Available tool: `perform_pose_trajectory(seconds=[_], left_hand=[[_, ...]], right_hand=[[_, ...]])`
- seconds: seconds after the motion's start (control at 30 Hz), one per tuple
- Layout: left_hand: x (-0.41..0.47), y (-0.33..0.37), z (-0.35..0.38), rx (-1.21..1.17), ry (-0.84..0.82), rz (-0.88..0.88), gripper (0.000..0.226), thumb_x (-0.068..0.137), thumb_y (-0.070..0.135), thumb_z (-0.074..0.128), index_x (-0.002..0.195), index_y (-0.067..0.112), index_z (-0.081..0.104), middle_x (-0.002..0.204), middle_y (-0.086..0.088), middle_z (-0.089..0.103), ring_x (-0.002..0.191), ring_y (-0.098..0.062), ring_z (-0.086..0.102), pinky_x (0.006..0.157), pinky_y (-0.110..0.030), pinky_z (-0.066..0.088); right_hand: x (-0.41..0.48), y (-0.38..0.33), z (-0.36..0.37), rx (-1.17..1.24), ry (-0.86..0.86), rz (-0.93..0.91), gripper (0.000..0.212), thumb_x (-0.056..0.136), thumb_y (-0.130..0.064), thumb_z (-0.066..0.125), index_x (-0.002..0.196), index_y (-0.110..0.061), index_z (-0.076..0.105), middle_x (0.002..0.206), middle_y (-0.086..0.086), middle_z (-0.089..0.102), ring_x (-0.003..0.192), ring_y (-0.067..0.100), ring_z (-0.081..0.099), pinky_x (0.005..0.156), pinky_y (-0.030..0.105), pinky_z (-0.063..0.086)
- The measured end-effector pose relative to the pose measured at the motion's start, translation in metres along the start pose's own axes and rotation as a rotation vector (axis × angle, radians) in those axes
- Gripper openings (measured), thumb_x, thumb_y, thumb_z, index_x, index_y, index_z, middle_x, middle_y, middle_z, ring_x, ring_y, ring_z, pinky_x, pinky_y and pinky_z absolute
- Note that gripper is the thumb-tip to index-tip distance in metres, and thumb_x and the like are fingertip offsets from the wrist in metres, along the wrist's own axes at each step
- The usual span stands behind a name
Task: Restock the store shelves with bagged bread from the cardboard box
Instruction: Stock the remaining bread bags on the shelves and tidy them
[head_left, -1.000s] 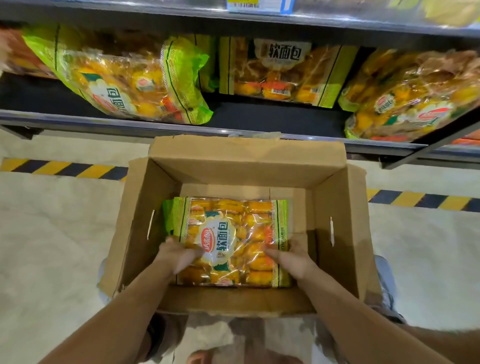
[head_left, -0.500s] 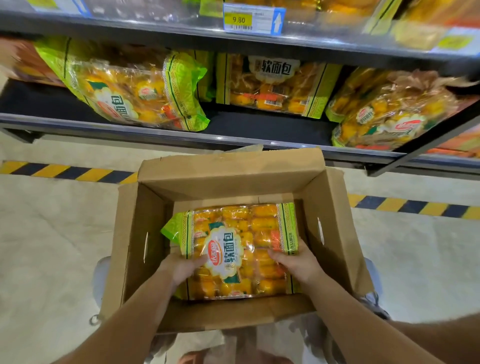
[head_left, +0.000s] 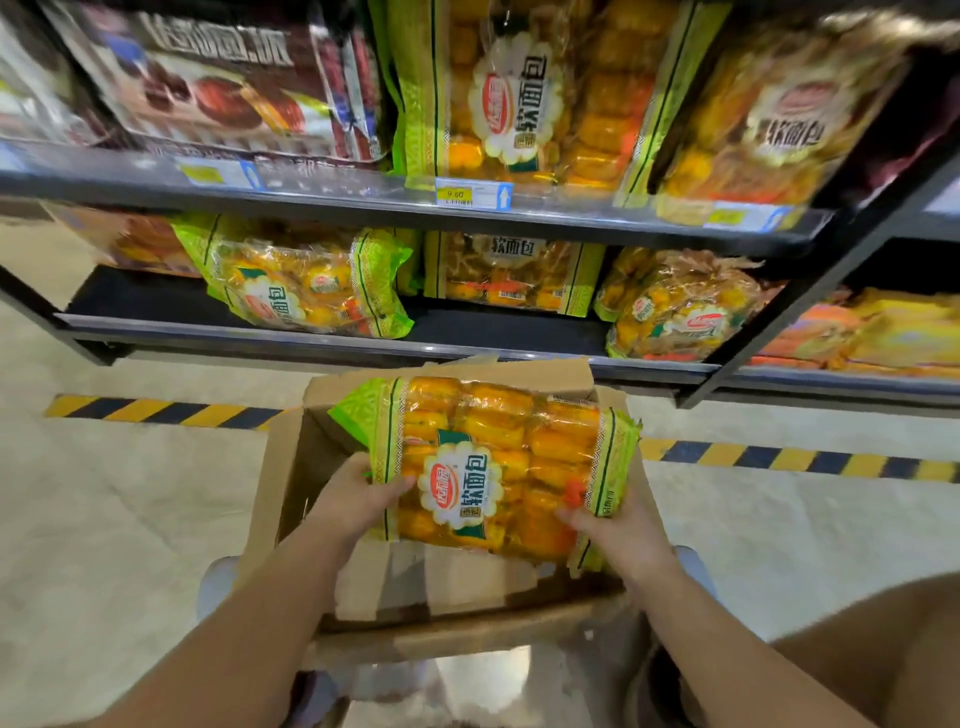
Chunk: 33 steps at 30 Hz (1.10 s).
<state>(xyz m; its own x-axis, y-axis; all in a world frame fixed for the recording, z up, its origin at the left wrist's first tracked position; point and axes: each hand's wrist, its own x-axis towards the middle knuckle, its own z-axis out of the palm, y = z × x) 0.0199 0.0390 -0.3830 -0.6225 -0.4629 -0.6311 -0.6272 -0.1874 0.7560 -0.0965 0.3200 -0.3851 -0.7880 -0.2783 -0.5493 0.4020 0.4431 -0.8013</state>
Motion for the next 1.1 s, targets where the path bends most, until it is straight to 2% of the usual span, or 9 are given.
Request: perform_pose_trajectory(seconds=[0.2,0.33,0.47,0.67,0.8,0.87,0.93,1.03,1.1], left_hand=[[-0.013,0.055,-0.004,-0.059,-0.014,0.142,0.035,0.09,0.014,0.078,0.122,0.013,0.063,0.108,-0.007,0.075,0.099,-0.021,0.071,0.083,-0.034,0.056],[-0.011,0.086,-0.002,-0.124,-0.011,0.22,0.05,0.083,0.028,0.084,0.128,0.022,0.065,0.116,-0.003,0.077,0.114,-0.025,0.07,0.109,-0.055,0.047],[0.003,0.112,0.006,-0.221,-0.039,0.274,0.061,0.08,0.033,0.083,0.136,0.025,0.059,0.125,0.001,0.074,0.122,-0.022,0.066,0.116,-0.05,0.041],[0.037,0.14,0.018,-0.322,-0.013,0.349,0.046,0.096,0.011,0.07,0.136,0.024,0.051,0.133,0.001,0.066,0.125,-0.016,0.061,0.111,-0.037,0.045],[0.077,0.152,0.026,-0.396,0.059,0.325,0.077,0.095,0.006,0.071,0.159,0.012,0.028,0.159,-0.009,0.043,0.132,-0.025,0.057,0.114,-0.041,0.046],[0.096,0.158,0.032,-0.401,0.054,0.322,0.084,0.096,0.001,0.067,0.161,0.006,0.016,0.15,-0.003,0.043,0.131,-0.026,0.056,0.116,-0.042,0.044],[0.114,0.161,0.036,-0.351,0.055,0.323,0.08,0.096,-0.001,0.066,0.16,0.002,0.016,0.137,-0.001,0.046,0.126,-0.025,0.054,0.118,-0.043,0.041],[0.134,0.164,0.033,-0.249,0.02,0.309,0.097,0.089,0.016,0.079,0.161,0.006,0.013,0.16,-0.015,0.034,0.138,-0.027,0.048,0.12,-0.048,0.037],[0.148,0.159,0.03,-0.17,-0.022,0.282,0.081,0.082,0.026,0.084,0.146,0.012,0.036,0.151,-0.013,0.048,0.137,-0.026,0.051,0.119,-0.047,0.038]], right_hand=[[-0.016,-0.053,-0.022,0.03,0.091,-0.176,0.072,0.081,-0.023,0.086,0.142,-0.031,0.048,0.127,-0.009,0.064,0.12,0.016,0.06,0.092,0.032,0.051],[-0.008,-0.096,-0.038,-0.01,0.121,-0.311,0.065,0.083,-0.021,0.084,0.138,-0.03,0.05,0.125,-0.011,0.065,0.116,0.011,0.063,0.089,0.028,0.053],[0.016,-0.132,-0.046,-0.127,0.261,-0.401,0.058,0.08,-0.026,0.085,0.131,-0.028,0.057,0.125,-0.004,0.064,0.115,0.016,0.062,0.101,0.044,0.054],[0.067,-0.165,-0.046,0.0,0.251,-0.339,0.035,0.098,-0.011,0.062,0.128,-0.026,0.053,0.107,-0.013,0.062,0.112,0.017,0.057,0.097,0.034,0.043],[0.107,-0.168,-0.044,0.074,0.212,-0.236,0.021,0.098,-0.02,0.061,0.109,-0.022,0.044,0.093,-0.021,0.043,0.101,0.016,0.047,0.093,0.034,0.035],[0.129,-0.165,-0.042,0.088,0.226,-0.186,0.025,0.094,-0.023,0.066,0.112,-0.021,0.049,0.097,-0.013,0.05,0.105,0.022,0.052,0.09,0.037,0.037],[0.151,-0.16,-0.039,0.103,0.246,-0.132,0.033,0.092,-0.024,0.069,0.116,-0.018,0.046,0.094,-0.01,0.05,0.097,0.021,0.053,0.088,0.039,0.038],[0.182,-0.152,-0.038,0.083,0.255,-0.1,0.033,0.086,-0.026,0.074,0.11,-0.017,0.052,0.098,-0.005,0.058,0.105,0.026,0.057,0.094,0.044,0.045],[0.196,-0.151,-0.038,0.065,0.262,-0.092,0.029,0.092,-0.023,0.071,0.106,-0.017,0.046,0.09,-0.007,0.051,0.104,0.025,0.051,0.089,0.04,0.041]])
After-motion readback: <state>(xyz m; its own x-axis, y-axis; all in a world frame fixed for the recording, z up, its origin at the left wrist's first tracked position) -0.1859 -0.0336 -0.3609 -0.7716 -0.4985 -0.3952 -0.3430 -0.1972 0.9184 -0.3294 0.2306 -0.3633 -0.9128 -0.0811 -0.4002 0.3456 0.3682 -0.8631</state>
